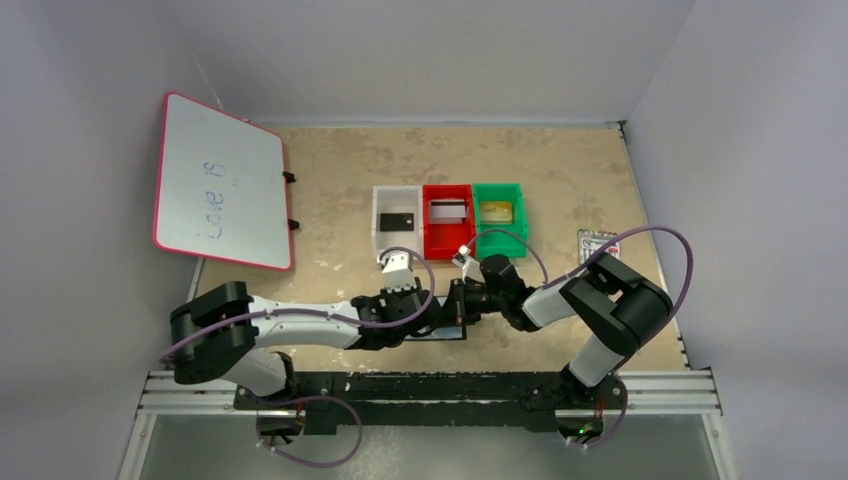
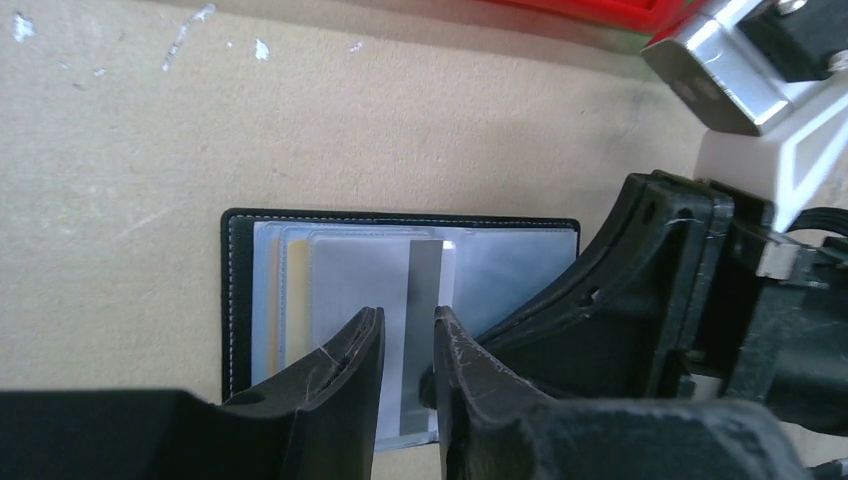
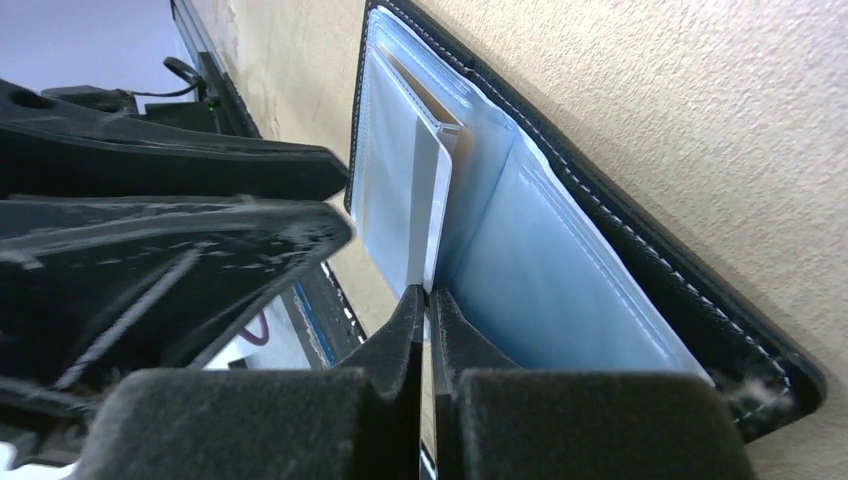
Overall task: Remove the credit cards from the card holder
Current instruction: Remove the credit card from the card holder.
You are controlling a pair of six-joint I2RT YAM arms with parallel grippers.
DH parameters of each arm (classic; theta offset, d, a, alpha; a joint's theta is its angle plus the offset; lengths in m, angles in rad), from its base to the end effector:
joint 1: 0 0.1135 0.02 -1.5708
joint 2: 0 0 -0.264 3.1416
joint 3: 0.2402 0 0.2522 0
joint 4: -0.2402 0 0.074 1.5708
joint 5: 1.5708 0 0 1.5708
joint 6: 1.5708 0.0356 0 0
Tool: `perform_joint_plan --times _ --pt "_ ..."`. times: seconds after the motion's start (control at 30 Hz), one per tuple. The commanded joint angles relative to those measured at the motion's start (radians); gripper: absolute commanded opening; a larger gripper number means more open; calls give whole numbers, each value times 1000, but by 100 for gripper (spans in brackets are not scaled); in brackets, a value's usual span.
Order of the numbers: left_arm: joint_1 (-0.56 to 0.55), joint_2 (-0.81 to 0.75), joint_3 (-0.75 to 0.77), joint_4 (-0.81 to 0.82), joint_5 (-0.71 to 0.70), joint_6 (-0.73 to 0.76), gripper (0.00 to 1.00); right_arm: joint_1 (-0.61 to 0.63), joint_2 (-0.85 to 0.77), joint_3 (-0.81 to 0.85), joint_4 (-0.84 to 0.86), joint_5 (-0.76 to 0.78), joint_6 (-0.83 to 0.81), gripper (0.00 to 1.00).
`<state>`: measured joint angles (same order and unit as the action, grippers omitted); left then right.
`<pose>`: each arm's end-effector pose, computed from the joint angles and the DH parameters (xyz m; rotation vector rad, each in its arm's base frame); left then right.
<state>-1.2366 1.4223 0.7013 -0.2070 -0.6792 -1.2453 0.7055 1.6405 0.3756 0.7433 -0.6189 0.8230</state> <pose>0.1082 -0.2435 0.1766 -0.2766 2.2667 -0.4549 0.1835 0.1834 0.1100 -0.2964 2.3743 1.4852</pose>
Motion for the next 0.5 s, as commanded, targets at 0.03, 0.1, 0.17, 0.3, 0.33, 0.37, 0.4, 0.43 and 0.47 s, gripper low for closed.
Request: perform_joint_plan --times 0.03,0.1,0.17,0.3,0.33,0.37,0.4,0.43,0.47 --pt "27 74 -30 118 63 6 21 -6 20 -37 123 48 77 0" --pt "36 116 -35 115 73 -12 17 -7 30 -50 158 42 98 0" --pt "37 157 -33 109 73 -25 14 -10 34 -66 184 42 118 0" --pt "37 216 -23 51 48 -61 9 -19 21 -110 216 68 158 0" --pt "37 228 -20 39 46 -65 8 -21 15 -120 219 75 166 0" --pt "37 238 -18 28 45 -68 7 -22 9 -130 220 86 174 0" --pt "36 245 -17 15 42 -71 6 -23 1 -143 222 97 185 0" --pt "35 249 -18 8 40 -74 4 -24 -5 -153 224 106 195 0" --pt "35 249 -20 1 39 -78 4 -26 -12 -163 229 115 201 0"
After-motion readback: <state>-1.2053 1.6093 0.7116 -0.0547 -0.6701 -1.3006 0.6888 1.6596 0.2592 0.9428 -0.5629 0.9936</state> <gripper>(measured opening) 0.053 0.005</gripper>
